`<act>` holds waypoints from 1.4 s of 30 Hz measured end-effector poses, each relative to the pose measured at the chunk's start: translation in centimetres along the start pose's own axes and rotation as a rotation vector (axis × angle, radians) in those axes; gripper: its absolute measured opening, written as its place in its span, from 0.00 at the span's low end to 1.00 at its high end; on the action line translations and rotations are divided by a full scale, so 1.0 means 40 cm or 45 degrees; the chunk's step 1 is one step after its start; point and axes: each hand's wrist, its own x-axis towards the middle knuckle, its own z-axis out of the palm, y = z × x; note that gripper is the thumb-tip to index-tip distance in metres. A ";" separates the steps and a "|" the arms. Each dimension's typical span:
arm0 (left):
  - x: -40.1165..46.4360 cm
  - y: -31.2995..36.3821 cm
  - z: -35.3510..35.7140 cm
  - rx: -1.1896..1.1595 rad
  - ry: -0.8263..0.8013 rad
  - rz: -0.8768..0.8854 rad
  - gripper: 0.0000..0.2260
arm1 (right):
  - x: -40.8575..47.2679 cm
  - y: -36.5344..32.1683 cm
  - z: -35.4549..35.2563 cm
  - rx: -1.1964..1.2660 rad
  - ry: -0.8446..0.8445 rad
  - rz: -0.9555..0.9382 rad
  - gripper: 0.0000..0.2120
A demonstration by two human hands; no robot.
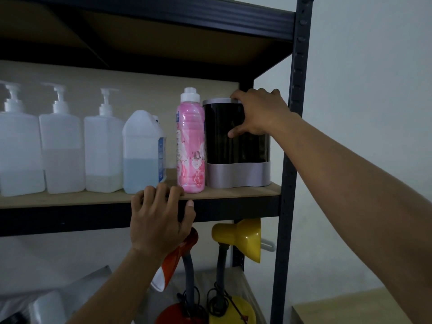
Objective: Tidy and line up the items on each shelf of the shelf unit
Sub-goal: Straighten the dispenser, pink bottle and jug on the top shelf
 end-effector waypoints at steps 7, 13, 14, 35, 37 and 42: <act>-0.001 -0.003 0.004 0.007 0.004 0.005 0.18 | -0.005 0.005 0.005 0.049 0.009 0.020 0.53; 0.000 -0.001 0.005 0.006 0.037 0.008 0.17 | -0.079 -0.024 0.022 0.162 0.190 -0.023 0.47; 0.000 -0.001 0.004 0.001 0.038 0.007 0.17 | -0.099 -0.031 0.032 0.173 0.199 -0.031 0.45; 0.180 0.103 -0.055 -0.434 -0.455 -0.783 0.36 | -0.451 -0.175 0.394 0.474 0.547 0.041 0.25; 0.185 0.097 -0.053 -0.473 -0.478 -0.806 0.34 | -0.449 -0.173 0.397 0.460 0.561 0.039 0.25; 0.185 0.078 -0.053 -0.488 -0.535 -0.749 0.22 | -0.446 -0.169 0.407 0.484 0.585 0.044 0.25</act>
